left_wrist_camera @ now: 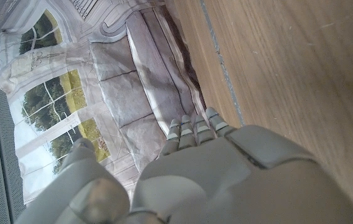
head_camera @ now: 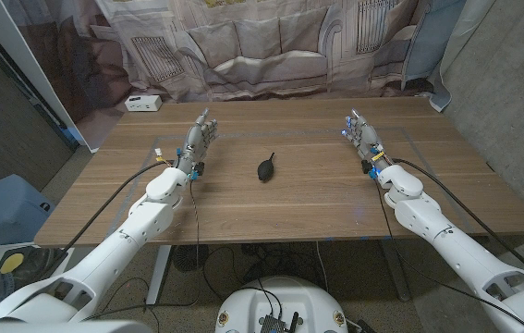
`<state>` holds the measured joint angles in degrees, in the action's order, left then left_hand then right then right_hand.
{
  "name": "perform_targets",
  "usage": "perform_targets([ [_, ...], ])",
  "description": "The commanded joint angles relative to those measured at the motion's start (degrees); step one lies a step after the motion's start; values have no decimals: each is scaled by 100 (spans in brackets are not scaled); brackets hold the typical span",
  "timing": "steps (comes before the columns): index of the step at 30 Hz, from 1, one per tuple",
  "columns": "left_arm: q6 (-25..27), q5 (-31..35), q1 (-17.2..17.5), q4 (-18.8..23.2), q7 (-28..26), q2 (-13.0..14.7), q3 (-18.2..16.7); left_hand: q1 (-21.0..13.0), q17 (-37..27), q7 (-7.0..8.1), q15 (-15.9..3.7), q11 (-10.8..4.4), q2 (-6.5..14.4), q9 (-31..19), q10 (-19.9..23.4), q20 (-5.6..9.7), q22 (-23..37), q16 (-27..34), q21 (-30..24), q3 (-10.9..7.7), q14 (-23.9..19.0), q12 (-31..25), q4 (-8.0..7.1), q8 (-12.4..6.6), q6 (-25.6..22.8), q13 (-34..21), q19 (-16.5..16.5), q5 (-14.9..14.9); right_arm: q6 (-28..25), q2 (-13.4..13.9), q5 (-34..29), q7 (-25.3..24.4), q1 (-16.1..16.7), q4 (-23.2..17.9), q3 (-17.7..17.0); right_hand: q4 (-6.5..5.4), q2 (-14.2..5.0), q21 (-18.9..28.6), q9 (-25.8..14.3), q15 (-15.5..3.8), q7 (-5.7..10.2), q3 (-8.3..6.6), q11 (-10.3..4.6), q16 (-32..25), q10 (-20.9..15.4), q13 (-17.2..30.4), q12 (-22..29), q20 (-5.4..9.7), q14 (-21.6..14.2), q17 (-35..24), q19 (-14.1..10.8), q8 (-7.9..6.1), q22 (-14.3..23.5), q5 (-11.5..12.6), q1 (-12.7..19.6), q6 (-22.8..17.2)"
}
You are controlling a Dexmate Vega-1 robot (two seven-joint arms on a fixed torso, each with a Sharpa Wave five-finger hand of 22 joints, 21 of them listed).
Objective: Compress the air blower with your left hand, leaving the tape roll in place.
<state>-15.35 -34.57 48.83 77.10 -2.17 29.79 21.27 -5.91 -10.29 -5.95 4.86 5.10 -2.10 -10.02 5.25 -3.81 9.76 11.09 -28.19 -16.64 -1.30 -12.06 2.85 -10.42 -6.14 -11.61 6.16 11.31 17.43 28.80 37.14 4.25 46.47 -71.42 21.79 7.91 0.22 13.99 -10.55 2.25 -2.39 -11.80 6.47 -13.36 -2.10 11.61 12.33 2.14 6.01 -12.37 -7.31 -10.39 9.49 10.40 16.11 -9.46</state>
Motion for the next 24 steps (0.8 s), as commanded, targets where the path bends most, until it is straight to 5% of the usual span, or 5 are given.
perform_targets([
  [1, 165, 302, 61, 304, -592, 14, 29, -77, -8, -22, -44, -57, 41, -11, 130, 81, 11, 51, -15, -48, -112, -52, 22, -61, -98, -3, -122, 26, 90, -44, 43, 291, -130, 299, 40, -2, 3, 42, -14, -9, -71, -46, 17, -41, -127, 12, 63, 4, -120, 0, -129, -45, 25, 33, 61, -87],
  [14, 202, 660, 177, 731, -786, 319, 2, -186, 1, -8, -48, -73, 116, -14, 548, -5, 11, 140, 37, -80, -589, -174, 110, -138, -507, 18, -582, 9, 261, 6, 0, 201, 57, 130, -10, -3, -15, 48, -11, 1, -147, -43, -9, -73, -357, -9, 116, 1, -324, 23, -342, -62, 25, 30, 76, -112],
  [24, -300, 905, 219, 648, -748, 247, 39, -310, 6, 3, -79, -67, 126, -18, 735, -69, 10, 162, 69, -115, -811, -215, 204, -153, -672, 20, -791, -8, 345, 135, 11, 179, 235, -120, -93, -8, -21, 37, -11, 19, -165, -38, 36, -80, -422, -16, 123, -31, -392, 29, -396, -67, 25, 28, 75, -123],
])
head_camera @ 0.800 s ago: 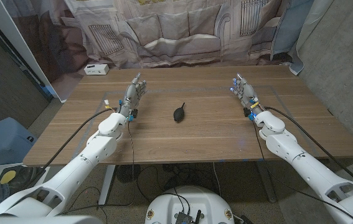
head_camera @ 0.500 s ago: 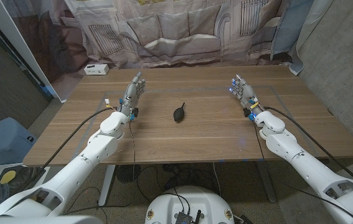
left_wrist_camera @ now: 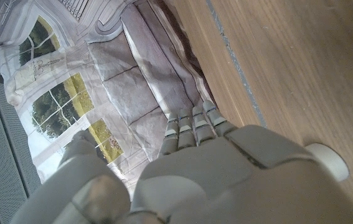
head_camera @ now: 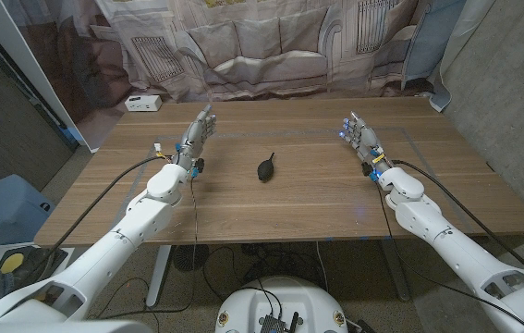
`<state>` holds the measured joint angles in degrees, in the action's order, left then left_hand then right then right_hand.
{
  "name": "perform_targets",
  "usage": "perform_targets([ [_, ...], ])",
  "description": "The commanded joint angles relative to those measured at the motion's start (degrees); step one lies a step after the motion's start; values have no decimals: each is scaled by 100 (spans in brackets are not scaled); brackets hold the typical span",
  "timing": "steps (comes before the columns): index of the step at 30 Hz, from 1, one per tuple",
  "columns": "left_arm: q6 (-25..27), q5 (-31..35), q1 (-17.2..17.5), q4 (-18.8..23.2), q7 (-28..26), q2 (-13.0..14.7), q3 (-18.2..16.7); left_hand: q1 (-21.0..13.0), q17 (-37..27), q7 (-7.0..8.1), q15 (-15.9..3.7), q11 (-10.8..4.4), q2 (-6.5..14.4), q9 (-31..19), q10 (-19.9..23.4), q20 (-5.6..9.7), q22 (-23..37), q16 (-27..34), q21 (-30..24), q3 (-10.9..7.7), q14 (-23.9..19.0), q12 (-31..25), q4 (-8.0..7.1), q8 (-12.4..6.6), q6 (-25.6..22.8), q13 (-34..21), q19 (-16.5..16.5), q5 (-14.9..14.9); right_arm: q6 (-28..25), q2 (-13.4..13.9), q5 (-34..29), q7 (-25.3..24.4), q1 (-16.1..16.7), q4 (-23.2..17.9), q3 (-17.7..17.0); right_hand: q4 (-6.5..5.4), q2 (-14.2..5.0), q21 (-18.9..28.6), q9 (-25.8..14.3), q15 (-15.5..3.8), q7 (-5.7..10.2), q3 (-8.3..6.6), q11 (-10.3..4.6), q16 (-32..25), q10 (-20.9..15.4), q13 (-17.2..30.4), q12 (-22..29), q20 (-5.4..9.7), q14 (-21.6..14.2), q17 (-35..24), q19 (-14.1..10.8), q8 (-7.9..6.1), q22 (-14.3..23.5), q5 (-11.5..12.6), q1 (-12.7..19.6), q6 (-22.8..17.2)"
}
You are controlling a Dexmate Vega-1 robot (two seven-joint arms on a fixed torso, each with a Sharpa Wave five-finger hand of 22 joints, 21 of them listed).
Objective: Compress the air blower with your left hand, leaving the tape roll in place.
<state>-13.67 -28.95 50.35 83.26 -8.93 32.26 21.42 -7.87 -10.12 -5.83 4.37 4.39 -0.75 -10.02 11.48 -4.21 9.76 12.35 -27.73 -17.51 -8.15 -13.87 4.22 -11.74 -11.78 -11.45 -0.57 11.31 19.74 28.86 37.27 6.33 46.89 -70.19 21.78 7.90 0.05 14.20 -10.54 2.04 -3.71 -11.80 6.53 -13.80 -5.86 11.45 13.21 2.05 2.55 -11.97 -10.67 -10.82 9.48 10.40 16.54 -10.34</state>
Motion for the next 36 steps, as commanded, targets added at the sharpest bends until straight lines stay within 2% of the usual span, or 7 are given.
perform_targets([
  [1, -515, 386, 89, 46, -95, -9, 29, -128, -11, -13, -29, 12, -12, -19, 123, -42, 10, 39, 24, -31, -149, -36, 78, -22, -124, 4, -140, -10, 109, 156, -15, -52, 212, -278, -100, -9, -5, 14, -11, 44, -40, -37, 42, -37, -67, -1, 41, -26, -56, -10, -69, -25, 27, 27, 29, -37],
  [8, -464, 810, 408, 507, -602, 23, 16, -233, -9, 7, -35, 38, -24, -23, 216, -84, 10, 44, 35, -57, -260, -54, 157, -25, -194, 2, -276, -22, 207, 286, 128, 163, 284, -266, -222, -14, -11, 9, -11, 61, -53, -33, 53, -43, -107, -4, 45, -48, -102, -9, -110, -27, 27, 25, 24, -42],
  [15, -234, 1347, 402, 684, -966, 82, 66, -303, -9, -2, -48, 56, -43, -26, 233, -96, 11, 38, 63, -71, -304, -49, 210, -17, -208, 0, -302, -32, 248, 442, 285, 505, 208, -121, -344, -19, -20, -2, -10, 82, -51, -32, 68, -41, -116, -6, 38, -64, -122, -8, -124, -29, 28, 23, 21, -49],
  [17, 166, 1481, 410, 835, -1128, 101, 108, -331, -9, -4, -44, 64, -52, -27, 248, -100, 11, 39, 65, -76, -329, -51, 232, -14, -210, -2, -340, -36, 178, 517, 356, 623, 174, -81, -380, -20, -23, -4, -10, 82, -51, -32, 74, -40, -121, -7, 38, -66, -123, -8, -129, -31, 28, 22, 21, -54],
  [27, 791, 2115, 519, 1260, -1863, 25, 183, -458, -10, -18, -10, 73, -158, -34, 306, -113, 14, 2, 230, -70, -370, -47, 344, 2, -241, -11, -166, -59, -91, 752, 842, 1411, 44, 418, -588, -30, -47, -31, -10, 94, -62, -32, 81, -26, -124, -10, 23, -74, -122, -8, -127, -30, 29, 19, 15, -52],
  [32, 1173, 2008, 523, 1297, -1914, -19, 160, -504, -15, -25, -46, 63, -398, -39, 397, -123, 12, 10, 291, 27, -489, -62, 422, 17, -240, -20, -229, -48, 12, 679, 979, 1917, -164, 972, -630, -37, -57, -55, -10, 109, -64, -30, 85, -7, -91, -11, 2, -87, -92, -9, -100, -26, 30, 16, 8, -45],
  [36, 1504, 2116, 519, 1578, -1872, 140, 200, -530, -17, -3, -55, 39, -503, -41, 401, -144, 12, -2, 328, 71, -498, -55, 450, 35, -197, -24, -226, -32, 109, 621, 1037, 1914, -97, 1010, -703, -41, -64, -67, -10, 115, -63, -29, 91, 2, -90, -11, -4, -94, -82, -10, -93, -25, 30, 13, 3, -41],
])
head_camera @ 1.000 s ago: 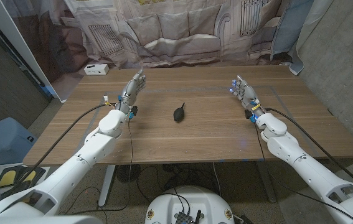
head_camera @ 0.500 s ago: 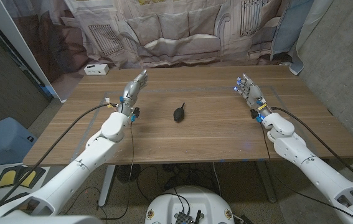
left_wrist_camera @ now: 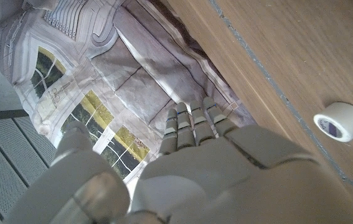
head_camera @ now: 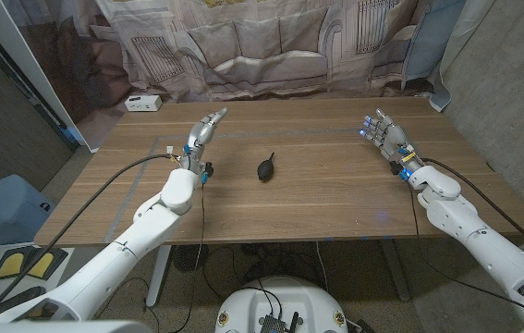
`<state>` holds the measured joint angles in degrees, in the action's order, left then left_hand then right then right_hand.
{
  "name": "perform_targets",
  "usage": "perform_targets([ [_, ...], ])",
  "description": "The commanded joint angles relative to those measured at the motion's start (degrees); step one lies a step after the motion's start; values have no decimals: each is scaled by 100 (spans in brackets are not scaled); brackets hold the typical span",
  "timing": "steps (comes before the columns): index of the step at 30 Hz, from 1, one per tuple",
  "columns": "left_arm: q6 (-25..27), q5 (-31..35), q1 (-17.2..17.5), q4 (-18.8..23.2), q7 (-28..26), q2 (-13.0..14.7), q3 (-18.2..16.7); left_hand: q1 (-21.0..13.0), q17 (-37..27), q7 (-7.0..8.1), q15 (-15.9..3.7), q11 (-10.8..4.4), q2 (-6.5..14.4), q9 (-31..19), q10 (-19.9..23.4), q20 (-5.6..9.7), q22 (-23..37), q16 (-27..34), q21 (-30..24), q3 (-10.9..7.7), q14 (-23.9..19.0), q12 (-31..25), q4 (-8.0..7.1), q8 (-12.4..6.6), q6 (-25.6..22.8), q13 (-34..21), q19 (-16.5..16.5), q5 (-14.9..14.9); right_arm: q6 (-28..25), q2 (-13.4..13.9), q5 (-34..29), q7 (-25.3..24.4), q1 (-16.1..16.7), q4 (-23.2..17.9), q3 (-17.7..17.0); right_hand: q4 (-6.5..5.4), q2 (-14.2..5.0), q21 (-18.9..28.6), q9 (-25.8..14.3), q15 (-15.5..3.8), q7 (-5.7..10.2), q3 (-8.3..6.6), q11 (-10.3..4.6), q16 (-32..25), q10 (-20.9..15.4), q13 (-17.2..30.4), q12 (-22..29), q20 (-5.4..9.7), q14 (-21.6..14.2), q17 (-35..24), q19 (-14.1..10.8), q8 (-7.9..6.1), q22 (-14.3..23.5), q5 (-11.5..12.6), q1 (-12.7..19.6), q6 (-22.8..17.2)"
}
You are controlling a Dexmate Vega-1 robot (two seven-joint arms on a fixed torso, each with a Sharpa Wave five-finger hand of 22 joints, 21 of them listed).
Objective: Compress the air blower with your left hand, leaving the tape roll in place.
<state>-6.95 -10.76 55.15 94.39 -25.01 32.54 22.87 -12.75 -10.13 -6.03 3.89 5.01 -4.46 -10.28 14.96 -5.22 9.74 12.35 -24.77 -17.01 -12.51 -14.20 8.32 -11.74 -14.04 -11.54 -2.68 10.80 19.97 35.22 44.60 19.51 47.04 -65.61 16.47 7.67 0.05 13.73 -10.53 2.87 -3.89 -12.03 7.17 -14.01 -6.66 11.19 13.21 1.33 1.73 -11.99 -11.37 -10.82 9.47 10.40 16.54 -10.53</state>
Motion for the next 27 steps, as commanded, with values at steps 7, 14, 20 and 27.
perform_targets([
  [7, 1143, 427, -46, 735, -5, 372, 170, -218, -16, 30, -55, -96, -152, -19, 30, -49, 14, -31, 96, -8, -47, 3, 98, 36, 57, -20, -1, 51, 77, -4, 339, 270, 209, 72, -268, -23, -77, -37, -12, 38, -55, -5, 27, 30, -15, 14, -11, -22, -8, -9, -23, -27, 32, 10, -1, -26],
  [14, 1165, 553, 17, 879, -21, 451, 202, -422, -15, 62, -81, -139, -142, -23, 0, -50, 14, -56, 153, -58, -32, 27, 141, 41, 101, -24, -10, 75, 437, -188, 300, 262, 182, 235, -307, -24, -85, -38, -12, 38, -85, -4, 42, 27, -43, 13, -10, -24, -44, -8, -71, -35, 32, 7, -2, -49],
  [20, 1337, 732, 63, 1036, -67, 533, 245, -567, -15, 79, -90, -160, -139, -25, 10, -37, 14, -63, 164, -90, -43, 32, 162, 31, 97, -27, -88, 90, 589, -254, 307, 244, 167, 282, -354, -22, -89, -39, -12, 29, -98, -4, 37, 32, -34, 13, -20, -6, -52, -6, -101, -38, 32, 5, 2, -59],
  [27, 1597, 1066, 94, 1259, -207, 537, 382, -818, -14, 125, -135, -253, -118, -27, 17, -17, 14, -69, 203, -155, -72, 42, 186, 16, 87, -31, -163, 102, 589, -212, 352, 157, 284, 160, -426, -19, -97, -47, -12, 37, -104, -4, 38, 33, -66, 12, -17, -8, -78, -4, -128, -46, 31, 4, 7, -86],
])
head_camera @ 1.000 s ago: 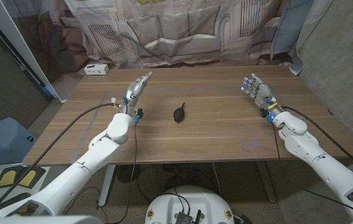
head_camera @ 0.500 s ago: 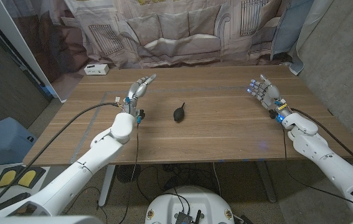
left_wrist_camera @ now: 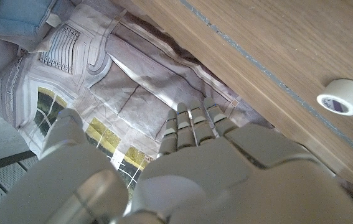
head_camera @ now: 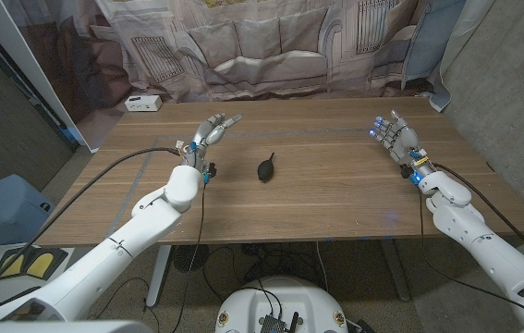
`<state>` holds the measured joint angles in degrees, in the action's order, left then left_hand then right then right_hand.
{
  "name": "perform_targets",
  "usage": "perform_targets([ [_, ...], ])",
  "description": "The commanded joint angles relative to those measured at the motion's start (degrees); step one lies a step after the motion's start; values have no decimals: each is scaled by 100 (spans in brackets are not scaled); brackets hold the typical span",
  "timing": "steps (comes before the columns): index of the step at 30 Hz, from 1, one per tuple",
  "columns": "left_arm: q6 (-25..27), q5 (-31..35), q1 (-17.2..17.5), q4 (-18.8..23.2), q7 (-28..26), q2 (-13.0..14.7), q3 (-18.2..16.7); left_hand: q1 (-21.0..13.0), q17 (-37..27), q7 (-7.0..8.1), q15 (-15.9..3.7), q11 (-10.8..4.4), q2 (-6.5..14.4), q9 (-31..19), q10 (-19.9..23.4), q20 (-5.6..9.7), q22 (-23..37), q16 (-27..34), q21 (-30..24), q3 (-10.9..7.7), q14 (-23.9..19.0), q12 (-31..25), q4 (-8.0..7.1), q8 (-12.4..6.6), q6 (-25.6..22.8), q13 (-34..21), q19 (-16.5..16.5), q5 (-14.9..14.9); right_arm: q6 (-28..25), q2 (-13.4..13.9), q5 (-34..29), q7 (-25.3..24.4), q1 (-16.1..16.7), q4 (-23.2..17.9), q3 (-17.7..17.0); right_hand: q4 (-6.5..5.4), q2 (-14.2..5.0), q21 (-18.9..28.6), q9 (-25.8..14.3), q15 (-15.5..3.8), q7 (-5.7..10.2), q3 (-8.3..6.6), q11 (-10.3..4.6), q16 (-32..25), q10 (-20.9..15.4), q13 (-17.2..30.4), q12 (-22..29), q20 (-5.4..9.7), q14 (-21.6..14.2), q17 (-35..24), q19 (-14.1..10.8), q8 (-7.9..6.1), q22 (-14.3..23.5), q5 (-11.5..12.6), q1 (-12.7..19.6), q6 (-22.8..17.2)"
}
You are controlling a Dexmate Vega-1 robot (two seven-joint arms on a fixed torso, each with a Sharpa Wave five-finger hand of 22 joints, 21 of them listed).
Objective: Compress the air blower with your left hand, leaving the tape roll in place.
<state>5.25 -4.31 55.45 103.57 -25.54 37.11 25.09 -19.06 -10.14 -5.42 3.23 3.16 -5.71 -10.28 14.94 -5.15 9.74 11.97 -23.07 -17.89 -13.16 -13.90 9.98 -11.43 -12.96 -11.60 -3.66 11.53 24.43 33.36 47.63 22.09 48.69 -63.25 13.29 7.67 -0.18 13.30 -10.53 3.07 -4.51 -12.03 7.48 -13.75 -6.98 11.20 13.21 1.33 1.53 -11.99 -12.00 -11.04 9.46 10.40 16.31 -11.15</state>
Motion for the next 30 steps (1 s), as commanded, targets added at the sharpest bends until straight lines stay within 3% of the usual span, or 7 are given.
perform_targets([
  [1, 408, 470, 83, 371, -193, 59, 188, -218, -12, 78, -68, -76, 8, -29, 27, -25, 15, -31, 39, -74, -12, 9, 21, -17, -23, -26, -69, 31, 141, -17, 51, -106, 137, -95, -114, -19, -74, -4, -12, 16, -42, -4, 6, 8, -36, 11, -17, -9, -56, -4, -68, -25, 32, 4, 30, -26],
  [10, 881, 867, 188, 704, -376, 18, 323, -507, -10, 142, -121, -168, -34, -31, 47, -15, 15, -38, 86, -120, -48, 15, 39, -47, -82, -30, -157, 50, 52, 55, 152, -77, 292, -186, -176, -16, -78, -22, -12, 27, -47, -2, 18, 16, -48, 10, -23, -20, -69, -2, -76, -24, 32, 1, 34, -33],
  [18, 1879, 1374, 78, 1195, -226, 129, 600, -696, -9, 174, -147, -215, -58, -32, 49, 8, 16, -46, 105, -148, -62, 24, 43, -48, -86, -33, -242, 67, 16, 70, 259, -25, 394, -185, -249, -17, -84, -39, -12, 45, -54, 1, 16, 26, -50, 11, -33, -29, -75, -3, -85, -22, 32, 0, 33, -37],
  [21, 2265, 1633, 18, 1331, -251, 94, 757, -1047, -6, 174, -126, -176, -102, -35, 78, -141, 19, -31, 84, -195, -169, 27, 34, -47, -100, -39, -555, 85, 38, 75, 268, -36, 434, -210, -275, -17, -85, -44, -12, 49, -54, 2, 11, 27, -50, 11, -35, -35, -78, -3, -86, -22, 32, -1, 33, -38],
  [25, 2965, 1973, -172, 1534, -25, 151, 1008, -1193, -4, 164, -100, -98, -128, -37, 99, -188, 22, -28, 66, -202, -234, 27, 12, -44, -123, -42, -746, 84, 37, 89, 296, -16, 490, -229, -301, -17, -86, -49, -12, 51, -59, 3, 17, 28, -61, 11, -34, -42, -87, -3, -89, -21, 32, -1, 32, -40],
  [30, 3469, 2115, -329, 1655, 162, 118, 1161, -1266, -4, 100, -48, -42, -161, -38, 101, -263, 27, -40, 48, -182, -256, 35, -22, -22, -111, -46, -922, 74, 45, 95, 333, -68, 594, -304, -353, -18, -87, -54, -12, 55, -61, 5, 15, 28, -60, 11, -38, -46, -96, -3, -93, -21, 32, -2, 31, -41],
])
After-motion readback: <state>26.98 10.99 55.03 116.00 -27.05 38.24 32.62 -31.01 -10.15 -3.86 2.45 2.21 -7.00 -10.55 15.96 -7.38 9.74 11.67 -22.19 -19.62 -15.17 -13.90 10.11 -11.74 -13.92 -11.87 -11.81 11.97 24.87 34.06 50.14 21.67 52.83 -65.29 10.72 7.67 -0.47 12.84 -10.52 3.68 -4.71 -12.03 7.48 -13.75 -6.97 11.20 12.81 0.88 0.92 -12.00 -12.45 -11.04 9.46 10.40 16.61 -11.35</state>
